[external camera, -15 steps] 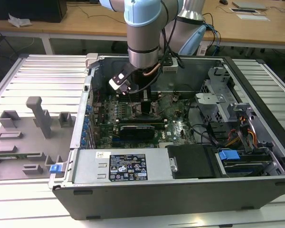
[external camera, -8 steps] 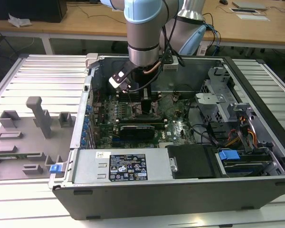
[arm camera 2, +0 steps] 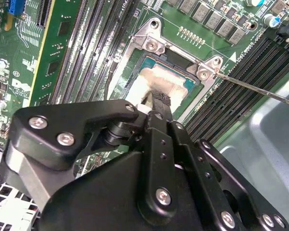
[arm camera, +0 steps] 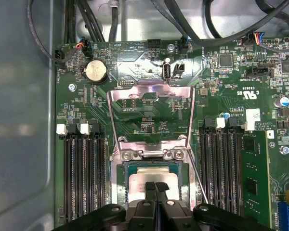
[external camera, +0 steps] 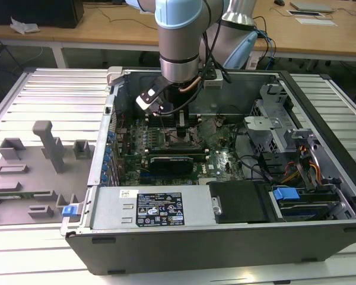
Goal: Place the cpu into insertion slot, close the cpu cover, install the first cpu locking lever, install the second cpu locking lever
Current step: 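Place the cpu into insertion slot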
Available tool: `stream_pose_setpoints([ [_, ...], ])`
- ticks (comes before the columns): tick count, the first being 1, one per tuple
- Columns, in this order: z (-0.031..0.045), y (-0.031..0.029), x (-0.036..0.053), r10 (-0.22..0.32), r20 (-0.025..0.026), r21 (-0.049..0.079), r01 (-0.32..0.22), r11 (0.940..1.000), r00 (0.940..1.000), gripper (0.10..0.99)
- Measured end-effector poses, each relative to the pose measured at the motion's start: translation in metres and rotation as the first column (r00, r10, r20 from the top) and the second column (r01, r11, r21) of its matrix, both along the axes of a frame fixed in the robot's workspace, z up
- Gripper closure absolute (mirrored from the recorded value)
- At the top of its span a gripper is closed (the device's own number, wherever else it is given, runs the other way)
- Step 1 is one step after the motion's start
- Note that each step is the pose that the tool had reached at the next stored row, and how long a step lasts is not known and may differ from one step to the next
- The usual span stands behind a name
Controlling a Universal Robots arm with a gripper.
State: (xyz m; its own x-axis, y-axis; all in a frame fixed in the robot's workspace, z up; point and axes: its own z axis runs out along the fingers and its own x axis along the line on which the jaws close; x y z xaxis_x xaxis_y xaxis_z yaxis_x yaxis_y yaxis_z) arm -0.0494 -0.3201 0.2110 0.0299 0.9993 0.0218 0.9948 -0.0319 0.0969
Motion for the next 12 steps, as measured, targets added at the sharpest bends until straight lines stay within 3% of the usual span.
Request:
stream_pose_setpoints([
  [1, 0.0000, 0.0000, 0.0000, 0.000, 0.0000, 0.000, 0.000, 1.0000, 1.0000, 0.980],
  [2, 0.0001, 0.0000, 0.0002, 0.000, -0.0084, 0.000, 0.000, 1.0000, 1.0000, 0.980],
  [3, 0.0000, 0.0000, 0.0010, 0.000, -0.0374, 0.000, 0.000, 1.0000, 0.9993, 0.980],
  [8, 0.0018, 0.0000, 0.0011, 0.000, -0.0387, 0.000, 0.000, 1.0000, 0.9993, 0.980],
  [12, 0.0168, 0.0000, 0.0011, 0.000, -0.0387, 0.000, 0.000, 1.0000, 0.9993, 0.980],
])
